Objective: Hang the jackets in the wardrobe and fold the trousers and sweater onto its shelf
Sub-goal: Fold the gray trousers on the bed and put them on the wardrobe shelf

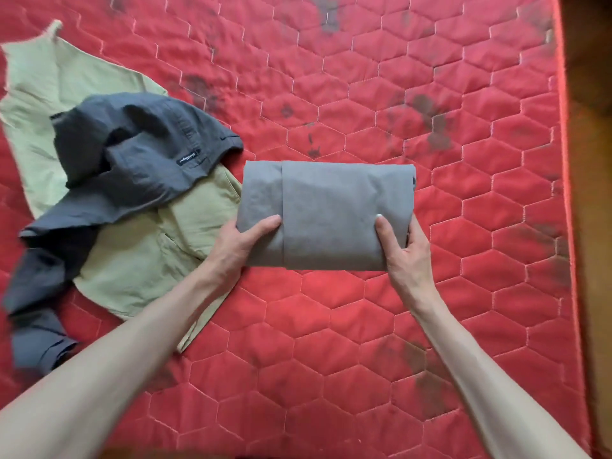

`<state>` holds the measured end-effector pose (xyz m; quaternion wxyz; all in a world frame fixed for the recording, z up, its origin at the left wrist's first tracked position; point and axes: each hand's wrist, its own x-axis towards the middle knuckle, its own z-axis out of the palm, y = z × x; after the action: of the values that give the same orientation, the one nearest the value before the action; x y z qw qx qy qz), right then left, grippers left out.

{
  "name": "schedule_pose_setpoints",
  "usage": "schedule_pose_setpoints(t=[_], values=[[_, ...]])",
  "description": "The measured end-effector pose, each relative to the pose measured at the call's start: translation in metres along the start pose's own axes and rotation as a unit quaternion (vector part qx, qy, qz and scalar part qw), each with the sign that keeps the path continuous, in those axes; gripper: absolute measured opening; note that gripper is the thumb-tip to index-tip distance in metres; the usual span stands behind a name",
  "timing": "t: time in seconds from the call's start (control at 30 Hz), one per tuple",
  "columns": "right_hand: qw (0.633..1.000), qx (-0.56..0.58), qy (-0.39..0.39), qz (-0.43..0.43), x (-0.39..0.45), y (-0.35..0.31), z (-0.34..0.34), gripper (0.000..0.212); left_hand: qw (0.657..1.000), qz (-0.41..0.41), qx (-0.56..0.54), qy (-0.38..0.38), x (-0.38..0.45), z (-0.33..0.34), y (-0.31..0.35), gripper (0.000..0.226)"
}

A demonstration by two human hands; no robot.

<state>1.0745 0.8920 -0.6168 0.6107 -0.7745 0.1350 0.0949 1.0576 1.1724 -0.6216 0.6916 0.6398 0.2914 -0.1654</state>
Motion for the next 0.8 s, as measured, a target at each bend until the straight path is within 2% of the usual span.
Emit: schedule_pose_setpoints(t=[0.07,0.17,0.23,0.37,0.47,0.53,0.67,0.8], values=[[1.0,0.014,-0.018,-0.018,-0.021,-0.044,-0.012,0.032,0.998,-0.01,-0.058,-0.036,-0.036,-0.007,0.039,0.052],[0.997,0.047,-0.066,-0.013,-0.048,-0.106,-0.031,0.045,0.997,0.011,-0.07,-0.019,-0.099,-0.016,0.088,0.054],[0.989,0.069,-0.127,0.016,-0.064,-0.146,-0.042,0.048,0.997,0.034,-0.053,0.037,-0.143,-0.018,0.115,0.062],[0.946,0.141,-0.277,0.089,-0.093,-0.222,-0.06,0.061,0.98,0.097,-0.06,0.164,-0.236,-0.017,0.151,0.057],[0.92,0.118,-0.354,0.118,-0.11,-0.275,-0.057,0.05,0.96,0.131,-0.088,0.23,-0.296,-0.019,0.163,0.068],[0.911,0.089,-0.388,0.109,-0.121,-0.304,-0.047,0.051,0.945,0.152,-0.112,0.265,-0.329,-0.022,0.17,0.068],[0.911,0.067,-0.403,0.057,-0.148,-0.352,-0.017,0.07,0.908,0.182,-0.192,0.324,-0.387,-0.032,0.181,0.066],[0.892,0.061,-0.447,0.011,-0.19,-0.386,0.013,0.059,0.888,0.202,-0.229,0.343,-0.443,-0.063,0.178,0.064]])
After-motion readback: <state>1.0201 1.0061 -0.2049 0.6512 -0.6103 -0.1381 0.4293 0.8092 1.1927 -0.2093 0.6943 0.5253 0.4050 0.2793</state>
